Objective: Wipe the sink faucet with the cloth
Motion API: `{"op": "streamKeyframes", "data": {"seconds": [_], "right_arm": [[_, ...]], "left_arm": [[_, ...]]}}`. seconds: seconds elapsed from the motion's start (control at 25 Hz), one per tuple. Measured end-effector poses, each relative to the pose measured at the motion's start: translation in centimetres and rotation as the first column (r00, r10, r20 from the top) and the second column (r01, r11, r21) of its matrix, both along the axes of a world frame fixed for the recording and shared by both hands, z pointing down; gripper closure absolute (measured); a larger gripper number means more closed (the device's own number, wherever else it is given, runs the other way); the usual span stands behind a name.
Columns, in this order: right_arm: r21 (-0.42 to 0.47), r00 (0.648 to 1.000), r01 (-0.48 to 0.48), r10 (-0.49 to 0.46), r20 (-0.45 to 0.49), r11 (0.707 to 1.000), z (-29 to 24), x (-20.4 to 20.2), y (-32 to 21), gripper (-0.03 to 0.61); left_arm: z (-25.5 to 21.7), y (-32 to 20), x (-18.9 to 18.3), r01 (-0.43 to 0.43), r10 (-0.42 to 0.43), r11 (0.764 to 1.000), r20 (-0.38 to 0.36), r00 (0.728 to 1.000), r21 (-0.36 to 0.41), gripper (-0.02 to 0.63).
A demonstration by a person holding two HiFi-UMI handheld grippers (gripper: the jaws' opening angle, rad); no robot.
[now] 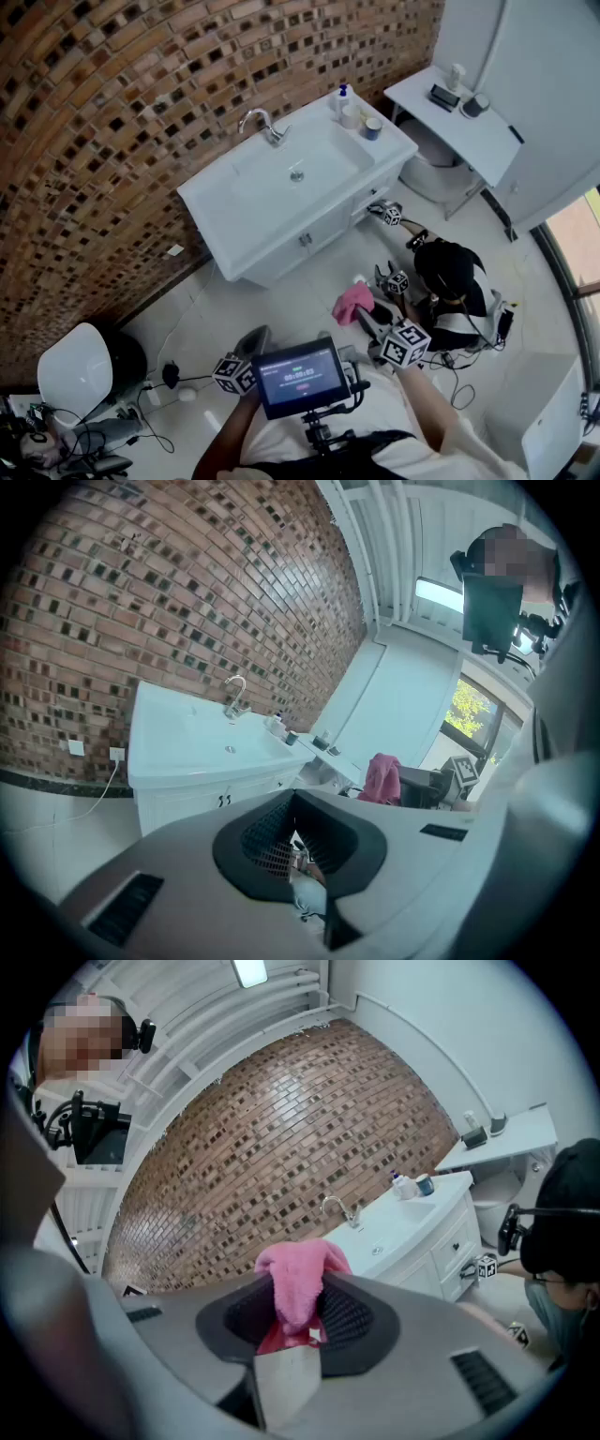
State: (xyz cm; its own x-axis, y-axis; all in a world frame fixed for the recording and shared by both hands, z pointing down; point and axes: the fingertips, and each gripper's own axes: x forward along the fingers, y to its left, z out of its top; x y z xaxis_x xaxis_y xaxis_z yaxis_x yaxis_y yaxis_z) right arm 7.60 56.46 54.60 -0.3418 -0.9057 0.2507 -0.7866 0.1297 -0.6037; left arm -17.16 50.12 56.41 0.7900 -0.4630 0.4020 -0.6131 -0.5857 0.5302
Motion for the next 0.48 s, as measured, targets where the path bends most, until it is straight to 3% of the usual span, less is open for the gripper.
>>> {"op": "streamKeyframes", "data": {"seconds": [0.24, 0.48], "right_arm": [[-0.007, 1.000, -0.012, 0.012, -0.008, 1.000, 0.8, 2.6, -0.6, 0.442], [-0.019, 1.000, 0.008, -0.007, 0.006, 1.000, 0.8, 1.9, -1.3, 0.442]], "left_arm": [[0.4, -0.1, 0.1, 0.017, -0.017, 1.000, 0.013, 1.000, -0.007, 0.611], [0.5, 0.2, -0.6, 0.037, -0.036, 0.999, 0.038, 0.999, -0.011, 0.611]]}}
